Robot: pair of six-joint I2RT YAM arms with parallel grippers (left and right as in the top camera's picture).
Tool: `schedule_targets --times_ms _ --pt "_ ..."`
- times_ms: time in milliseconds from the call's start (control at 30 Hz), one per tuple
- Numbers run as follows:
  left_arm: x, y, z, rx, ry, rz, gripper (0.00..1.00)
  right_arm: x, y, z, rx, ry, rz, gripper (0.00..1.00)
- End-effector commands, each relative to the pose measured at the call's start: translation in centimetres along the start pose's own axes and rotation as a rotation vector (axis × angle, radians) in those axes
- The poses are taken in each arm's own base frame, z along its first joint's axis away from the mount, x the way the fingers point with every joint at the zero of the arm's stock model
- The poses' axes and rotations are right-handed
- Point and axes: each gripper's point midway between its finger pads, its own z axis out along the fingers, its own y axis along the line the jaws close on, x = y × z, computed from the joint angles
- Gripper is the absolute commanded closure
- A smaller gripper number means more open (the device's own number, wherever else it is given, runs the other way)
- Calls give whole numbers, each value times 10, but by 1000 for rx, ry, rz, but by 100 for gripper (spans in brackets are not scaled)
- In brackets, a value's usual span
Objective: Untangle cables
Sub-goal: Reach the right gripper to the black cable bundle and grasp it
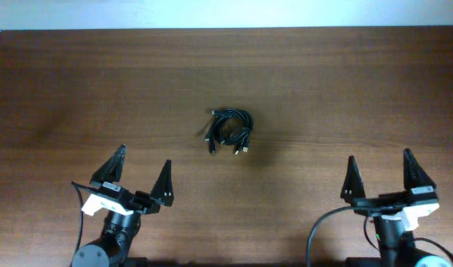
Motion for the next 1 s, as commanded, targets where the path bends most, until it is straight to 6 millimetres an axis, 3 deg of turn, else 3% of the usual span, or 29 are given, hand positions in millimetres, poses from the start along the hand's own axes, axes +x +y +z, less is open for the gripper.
schedule_targets --times_ms 0,67,200,300,333,400,467,567,667,900,967 --pt "-36 -17 17 83 13 -91 1 -37 10 -8 -44 67 25 1" --pt "-57 -37 38 210 69 -99 1 -52 12 -14 -42 164 43 1" --pt "-81 -69 80 439 264 -197 1 -58 28 -28 -106 422 141 1" --pt "-81 -65 96 408 414 -285 1 -61 48 -39 -199 565 221 1" --pt "-82 -64 96 400 438 -284 1 -64 60 -43 -266 600 251 1" --pt "-91 -62 93 383 438 -259 1 -76 104 -59 -533 675 375 1" --pt "-101 -64 85 380 411 -242 1 -82 128 -69 -715 735 487 1" --pt "-89 -67 68 359 484 -293 1 -83 132 -61 -754 754 520 1" --pt "-88 -67 68 355 488 -296 1 -79 130 -50 -751 768 529 1" --pt "-64 -65 55 318 602 -376 1 -59 122 -33 -689 865 568 1" --pt "-50 -45 55 180 636 -373 1 -52 120 -24 -742 830 444 1"
